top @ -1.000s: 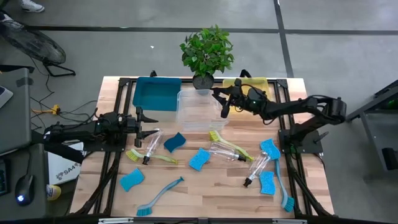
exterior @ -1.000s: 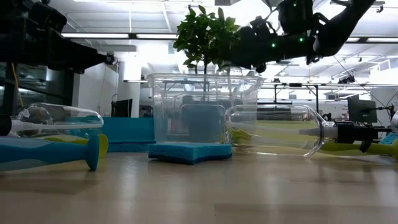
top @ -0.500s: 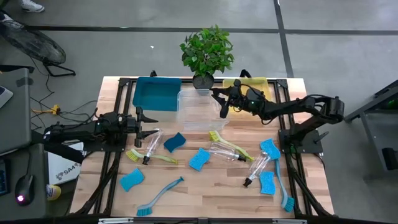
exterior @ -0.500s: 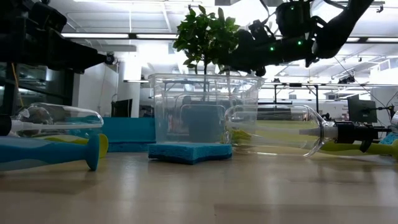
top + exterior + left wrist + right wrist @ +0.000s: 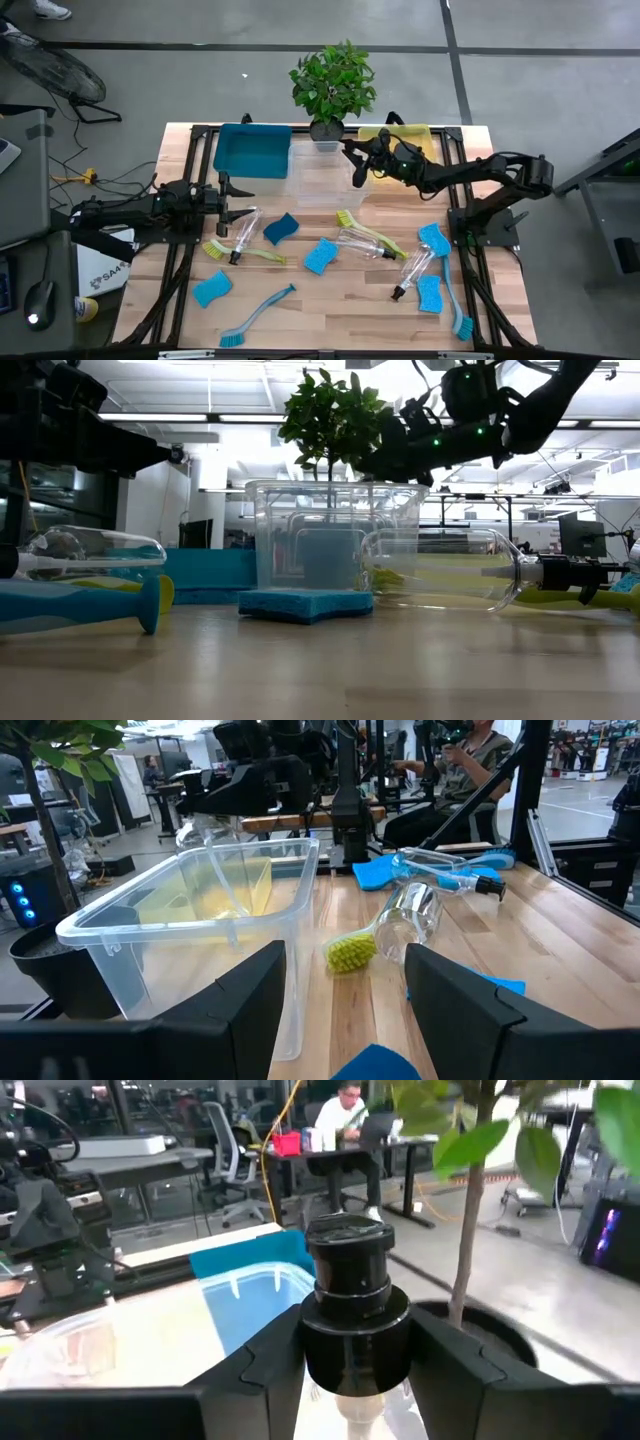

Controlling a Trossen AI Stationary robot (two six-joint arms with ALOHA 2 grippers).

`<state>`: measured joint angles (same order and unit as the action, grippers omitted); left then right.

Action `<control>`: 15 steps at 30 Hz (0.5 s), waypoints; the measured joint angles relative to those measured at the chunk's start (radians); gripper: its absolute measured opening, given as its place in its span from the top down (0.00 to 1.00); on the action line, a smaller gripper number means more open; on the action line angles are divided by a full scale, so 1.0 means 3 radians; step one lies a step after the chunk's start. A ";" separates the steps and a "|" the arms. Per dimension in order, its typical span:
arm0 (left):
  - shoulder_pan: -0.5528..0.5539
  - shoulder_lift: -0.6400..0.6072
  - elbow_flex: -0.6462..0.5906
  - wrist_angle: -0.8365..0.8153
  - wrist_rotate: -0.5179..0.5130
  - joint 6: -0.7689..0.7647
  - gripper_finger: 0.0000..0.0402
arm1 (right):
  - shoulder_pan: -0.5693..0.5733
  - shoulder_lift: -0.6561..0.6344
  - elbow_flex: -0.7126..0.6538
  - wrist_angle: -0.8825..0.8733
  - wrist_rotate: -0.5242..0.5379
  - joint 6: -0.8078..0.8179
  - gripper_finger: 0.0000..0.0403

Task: Pick & Place Kitchen Sink Supplies
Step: Put the transparent soap dispenser into the transparent bin

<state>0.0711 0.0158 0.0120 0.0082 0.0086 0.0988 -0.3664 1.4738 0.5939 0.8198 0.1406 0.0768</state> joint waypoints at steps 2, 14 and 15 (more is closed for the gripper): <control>0.0000 0.0000 0.0000 0.0000 -0.0001 0.0000 0.50 | 0.0000 0.0000 -0.0001 -0.0053 0.0000 0.0061 0.64; 0.0001 0.0000 0.0000 0.0000 0.0000 0.0001 0.50 | 0.0003 -0.0001 -0.0002 -0.0198 0.0045 0.0070 0.64; 0.0001 -0.0001 0.0000 0.0000 0.0000 0.0000 0.50 | 0.0006 0.0000 -0.0002 -0.0200 0.0046 0.0069 0.64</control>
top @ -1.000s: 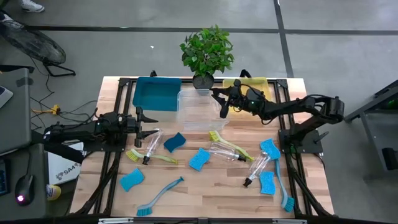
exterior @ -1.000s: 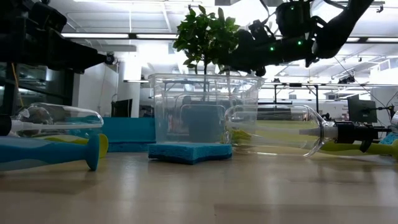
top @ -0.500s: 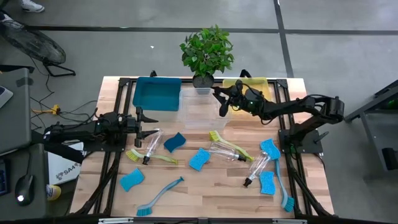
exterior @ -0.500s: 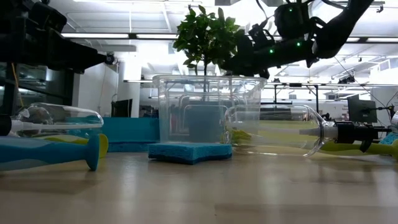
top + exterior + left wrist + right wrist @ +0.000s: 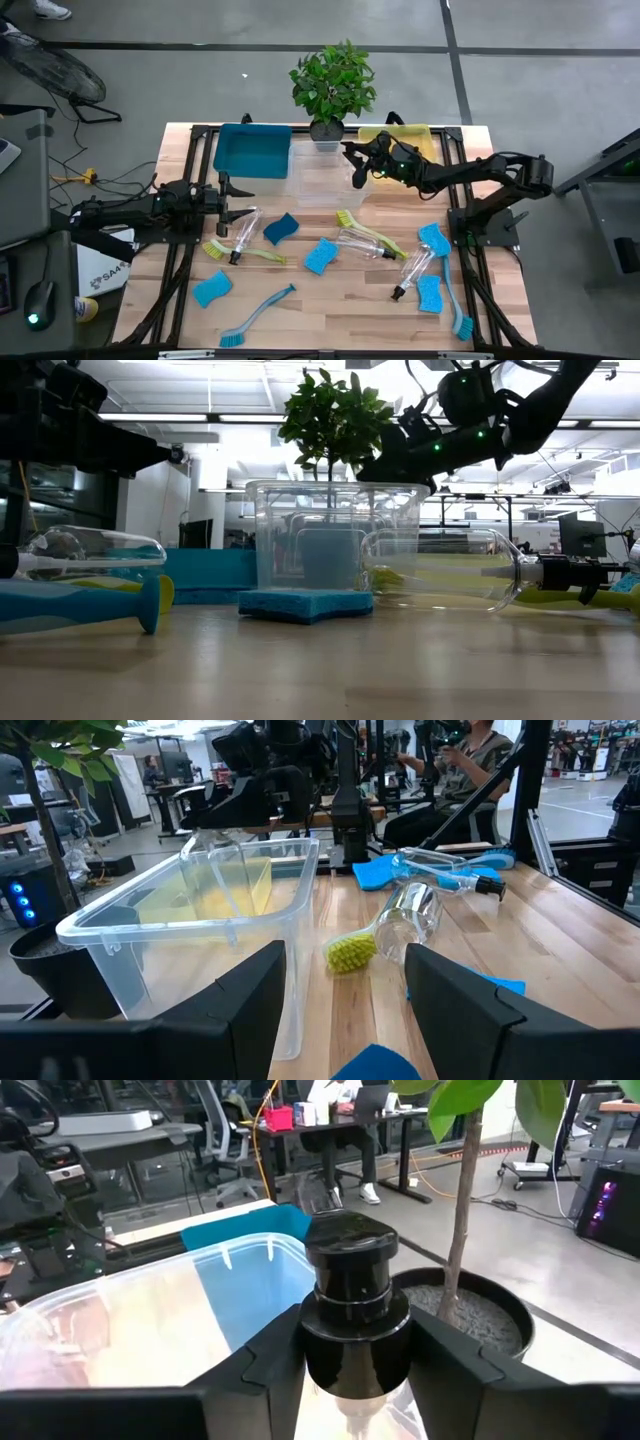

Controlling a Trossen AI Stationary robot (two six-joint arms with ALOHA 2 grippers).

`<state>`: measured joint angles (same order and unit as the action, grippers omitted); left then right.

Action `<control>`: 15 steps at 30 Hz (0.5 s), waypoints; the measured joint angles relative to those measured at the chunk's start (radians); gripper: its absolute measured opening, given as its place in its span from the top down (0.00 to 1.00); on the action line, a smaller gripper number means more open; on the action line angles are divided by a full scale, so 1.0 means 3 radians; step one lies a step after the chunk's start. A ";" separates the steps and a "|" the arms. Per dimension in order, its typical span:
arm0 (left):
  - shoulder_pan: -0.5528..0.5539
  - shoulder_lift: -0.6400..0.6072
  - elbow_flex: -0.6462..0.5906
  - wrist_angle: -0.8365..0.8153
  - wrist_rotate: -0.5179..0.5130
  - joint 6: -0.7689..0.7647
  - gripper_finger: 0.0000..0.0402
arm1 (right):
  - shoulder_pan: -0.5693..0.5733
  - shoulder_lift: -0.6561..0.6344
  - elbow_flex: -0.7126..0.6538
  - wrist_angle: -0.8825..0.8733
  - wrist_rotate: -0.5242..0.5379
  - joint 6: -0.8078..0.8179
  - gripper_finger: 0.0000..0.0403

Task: Pick & Place Kitchen Sink Supplies
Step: Put the transparent soap dispenser into the transparent bin

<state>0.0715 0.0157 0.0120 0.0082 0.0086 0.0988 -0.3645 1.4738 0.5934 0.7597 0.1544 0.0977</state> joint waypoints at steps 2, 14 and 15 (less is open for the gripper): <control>0.0000 0.0000 0.0000 0.0000 0.0000 0.0000 0.50 | 0.0015 0.0025 0.0000 0.0016 0.0003 -0.0001 0.65; -0.0001 0.0000 0.0000 0.0000 0.0000 0.0000 0.50 | 0.0046 0.0199 0.0000 0.0187 0.0141 -0.0036 0.62; 0.0000 -0.0001 0.0000 0.0000 -0.0001 0.0001 0.50 | 0.0046 0.0199 0.0000 0.0206 0.0140 -0.0038 0.63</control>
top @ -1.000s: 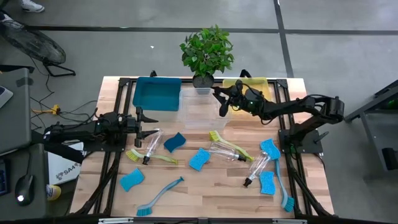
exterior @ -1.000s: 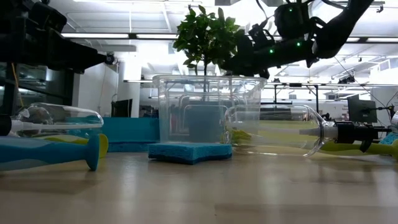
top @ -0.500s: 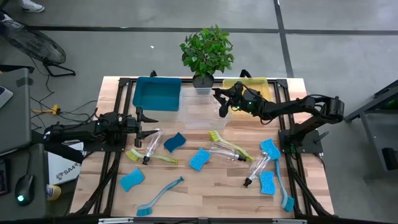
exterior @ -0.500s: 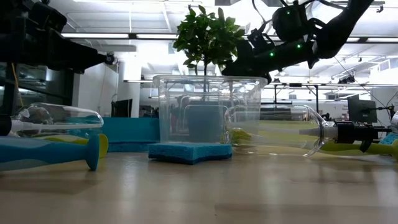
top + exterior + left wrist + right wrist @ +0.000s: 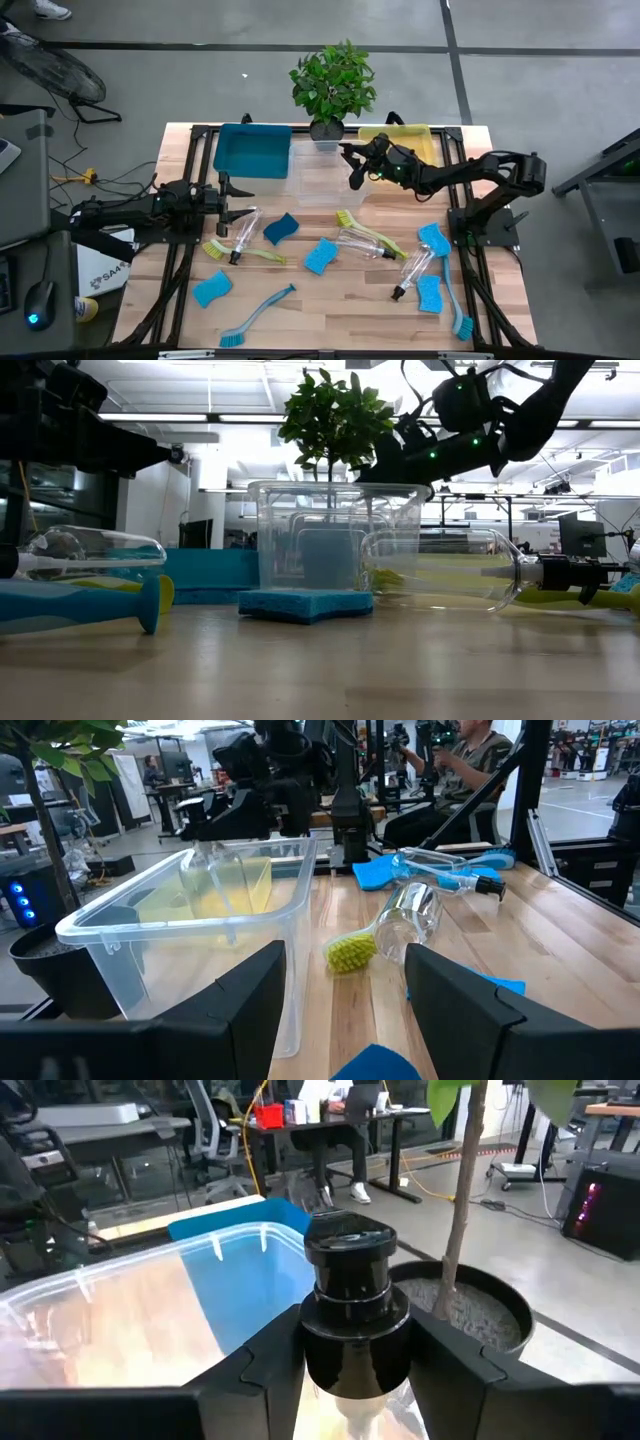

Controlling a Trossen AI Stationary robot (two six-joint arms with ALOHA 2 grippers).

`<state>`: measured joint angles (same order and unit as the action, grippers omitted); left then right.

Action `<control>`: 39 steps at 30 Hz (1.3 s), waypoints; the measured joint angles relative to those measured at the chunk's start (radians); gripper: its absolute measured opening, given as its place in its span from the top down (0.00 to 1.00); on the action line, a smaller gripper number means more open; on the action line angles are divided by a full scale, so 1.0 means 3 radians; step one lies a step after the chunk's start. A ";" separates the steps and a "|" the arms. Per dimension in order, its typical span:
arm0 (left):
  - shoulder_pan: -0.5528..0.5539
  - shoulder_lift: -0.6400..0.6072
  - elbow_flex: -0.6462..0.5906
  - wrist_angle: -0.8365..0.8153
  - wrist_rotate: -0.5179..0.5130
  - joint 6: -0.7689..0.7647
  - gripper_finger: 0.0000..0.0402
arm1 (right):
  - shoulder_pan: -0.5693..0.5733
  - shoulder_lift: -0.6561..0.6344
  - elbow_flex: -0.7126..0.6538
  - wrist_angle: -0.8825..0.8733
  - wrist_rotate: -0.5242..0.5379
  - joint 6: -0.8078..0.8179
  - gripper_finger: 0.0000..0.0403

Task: Pick & Place Kitchen Sink Supplies
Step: Put the transparent soap dispenser into the transparent bin, then put the right transparent soap dispenser into the transparent bin

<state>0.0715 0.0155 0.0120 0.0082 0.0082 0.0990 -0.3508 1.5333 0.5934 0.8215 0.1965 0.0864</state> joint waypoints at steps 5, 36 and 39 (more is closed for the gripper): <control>0.0000 0.0001 0.0000 0.0000 0.0001 -0.0001 0.50 | 0.0000 0.0000 0.0000 0.0005 0.0000 -0.0018 0.64; -0.0001 0.0000 0.0000 0.0000 0.0001 -0.0001 0.50 | -0.0008 -0.0585 0.0000 -0.0511 0.0127 -0.0229 0.49; -0.0001 0.0001 0.0000 0.0000 0.0001 -0.0001 0.50 | -0.0008 -0.0816 0.0000 -0.0782 0.0134 -0.0229 0.49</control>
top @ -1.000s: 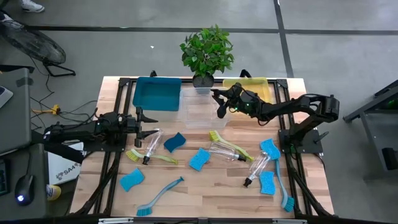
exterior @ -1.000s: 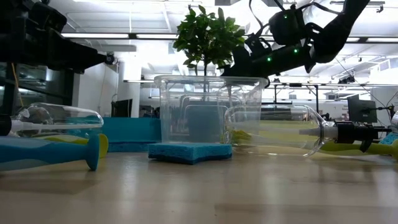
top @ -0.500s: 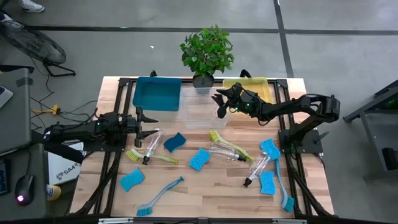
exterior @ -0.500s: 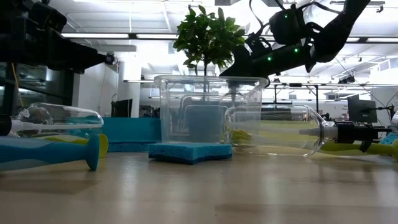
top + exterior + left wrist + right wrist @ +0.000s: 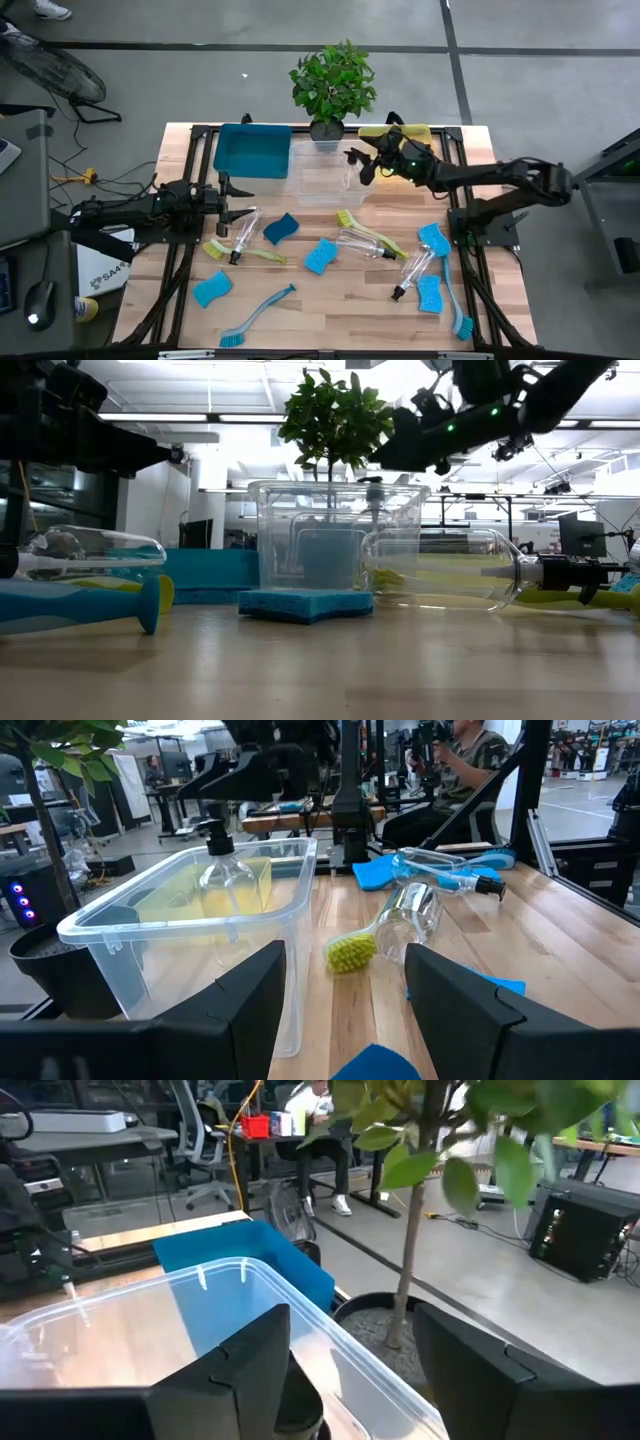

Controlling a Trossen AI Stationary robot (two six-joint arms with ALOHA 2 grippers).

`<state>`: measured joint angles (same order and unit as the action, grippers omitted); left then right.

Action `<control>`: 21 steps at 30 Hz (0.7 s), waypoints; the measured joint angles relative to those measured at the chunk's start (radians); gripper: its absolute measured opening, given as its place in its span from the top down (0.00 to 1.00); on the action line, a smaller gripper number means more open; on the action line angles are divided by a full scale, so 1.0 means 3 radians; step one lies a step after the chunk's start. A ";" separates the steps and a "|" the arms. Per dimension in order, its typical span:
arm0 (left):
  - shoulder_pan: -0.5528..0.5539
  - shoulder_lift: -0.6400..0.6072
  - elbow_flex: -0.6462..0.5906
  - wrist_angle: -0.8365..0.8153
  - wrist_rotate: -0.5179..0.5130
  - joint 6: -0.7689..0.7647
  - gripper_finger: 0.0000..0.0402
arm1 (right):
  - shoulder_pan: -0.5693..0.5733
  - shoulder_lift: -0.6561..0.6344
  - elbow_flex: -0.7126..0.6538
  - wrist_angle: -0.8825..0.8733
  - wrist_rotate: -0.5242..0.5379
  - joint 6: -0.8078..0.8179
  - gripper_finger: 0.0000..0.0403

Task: Pick & Place Kitchen Sink Supplies
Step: Put the right transparent soap dispenser into the transparent bin

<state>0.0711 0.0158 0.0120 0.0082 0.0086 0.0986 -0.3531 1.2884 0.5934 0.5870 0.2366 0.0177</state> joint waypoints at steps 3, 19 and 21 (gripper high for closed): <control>0.0001 0.0000 0.0000 0.0000 0.0000 0.0001 0.50 | 0.0014 -0.0234 0.0000 -0.0282 -0.0010 0.0023 0.49; 0.0001 0.0000 0.0000 0.0000 0.0000 0.0001 0.50 | 0.0387 -0.1175 0.0000 -0.1438 -0.0014 0.0097 0.49; 0.0001 -0.0001 0.0000 0.0000 0.0000 0.0000 0.50 | 0.0459 -0.1243 0.0000 -0.1542 -0.0013 0.0097 0.49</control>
<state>0.0715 0.0154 0.0120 0.0082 0.0086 0.0987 -0.2154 0.9156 0.5934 0.1244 0.2329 0.0467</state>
